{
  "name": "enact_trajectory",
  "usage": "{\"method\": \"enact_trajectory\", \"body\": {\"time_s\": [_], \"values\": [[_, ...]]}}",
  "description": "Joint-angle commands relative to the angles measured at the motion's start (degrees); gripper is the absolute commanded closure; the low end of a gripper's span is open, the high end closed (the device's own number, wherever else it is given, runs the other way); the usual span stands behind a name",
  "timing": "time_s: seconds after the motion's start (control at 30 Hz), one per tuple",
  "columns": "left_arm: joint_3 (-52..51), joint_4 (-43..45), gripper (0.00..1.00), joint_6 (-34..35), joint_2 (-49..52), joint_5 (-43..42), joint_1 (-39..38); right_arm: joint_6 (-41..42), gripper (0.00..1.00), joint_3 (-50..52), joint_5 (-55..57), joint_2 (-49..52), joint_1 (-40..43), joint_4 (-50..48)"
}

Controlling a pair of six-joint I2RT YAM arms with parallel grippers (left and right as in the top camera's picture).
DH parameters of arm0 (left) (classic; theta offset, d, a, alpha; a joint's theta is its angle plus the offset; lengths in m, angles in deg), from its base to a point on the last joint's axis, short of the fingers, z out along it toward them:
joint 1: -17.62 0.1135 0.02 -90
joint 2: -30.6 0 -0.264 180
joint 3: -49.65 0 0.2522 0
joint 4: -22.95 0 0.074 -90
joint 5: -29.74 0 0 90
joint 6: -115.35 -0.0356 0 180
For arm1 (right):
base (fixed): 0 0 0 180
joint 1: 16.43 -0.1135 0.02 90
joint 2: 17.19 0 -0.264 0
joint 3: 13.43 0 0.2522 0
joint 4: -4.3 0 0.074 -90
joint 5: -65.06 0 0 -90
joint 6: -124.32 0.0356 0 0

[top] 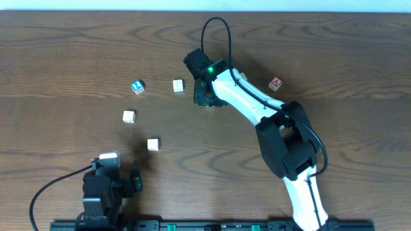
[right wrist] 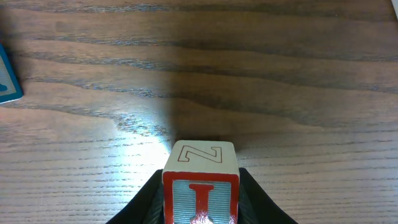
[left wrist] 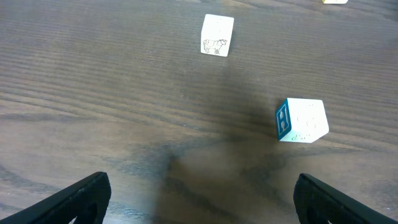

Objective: Spell out Ai2
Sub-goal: 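Lower the I block onto the table and open the right gripper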

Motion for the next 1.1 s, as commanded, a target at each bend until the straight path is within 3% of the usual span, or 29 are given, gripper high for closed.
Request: {"method": "enact_trajectory", "body": {"time_s": [0.0,0.37,0.8,1.07], "values": [[-1.29,-1.88,0.05,-0.22,-0.37,0.42,-0.17,-0.68,0.7,-1.07,1.27,0.61,-0.37,-0.04],[-1.29,-1.88,0.05,-0.2,-0.37,0.42,-0.17,-0.66,0.6,-1.07,1.25,0.61,-0.37,0.28],[-1.29,-1.88,0.05,-0.2,-0.37,0.42,-0.17,-0.66,0.6,-1.07,1.88,0.61,-0.31,0.33],[-1.29,-1.88,0.04,-0.2,-0.37,0.42,-0.17,-0.68,0.43,-1.07,1.88,0.61,0.11,-0.11]]}}
